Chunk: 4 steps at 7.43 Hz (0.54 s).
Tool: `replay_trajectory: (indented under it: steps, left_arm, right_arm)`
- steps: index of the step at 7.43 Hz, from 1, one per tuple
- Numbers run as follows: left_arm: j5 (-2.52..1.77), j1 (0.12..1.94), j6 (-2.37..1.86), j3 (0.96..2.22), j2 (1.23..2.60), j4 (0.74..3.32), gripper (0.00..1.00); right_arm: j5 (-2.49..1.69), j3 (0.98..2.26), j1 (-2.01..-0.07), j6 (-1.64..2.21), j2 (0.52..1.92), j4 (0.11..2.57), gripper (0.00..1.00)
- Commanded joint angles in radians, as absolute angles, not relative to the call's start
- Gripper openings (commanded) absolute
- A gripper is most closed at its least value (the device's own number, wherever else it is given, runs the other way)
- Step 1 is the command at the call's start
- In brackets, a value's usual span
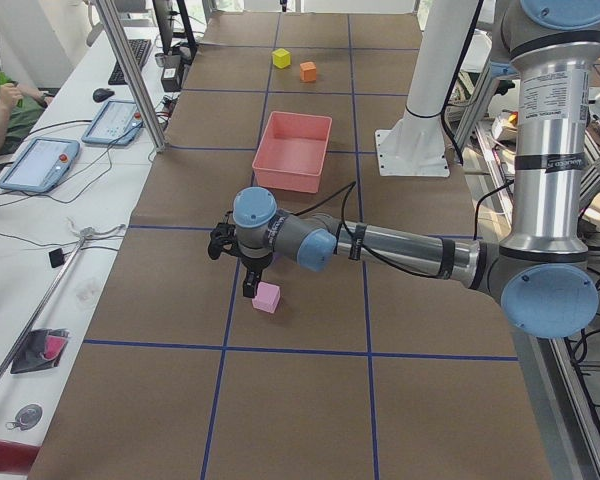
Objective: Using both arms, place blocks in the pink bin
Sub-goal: 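Lower the left gripper toward the light pink cube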
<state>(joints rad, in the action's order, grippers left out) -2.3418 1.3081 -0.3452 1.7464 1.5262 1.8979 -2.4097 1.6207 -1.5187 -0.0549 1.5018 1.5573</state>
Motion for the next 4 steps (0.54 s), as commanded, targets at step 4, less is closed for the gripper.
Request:
replay_trajectory:
  steps: [4]
  left_arm:
    - [-2.172,1.143,-0.471,1.633,1.503,2.155,1.0]
  right_arm:
    - [-2.471,1.6,-1.519,-0.052,1.502,1.559,1.0]
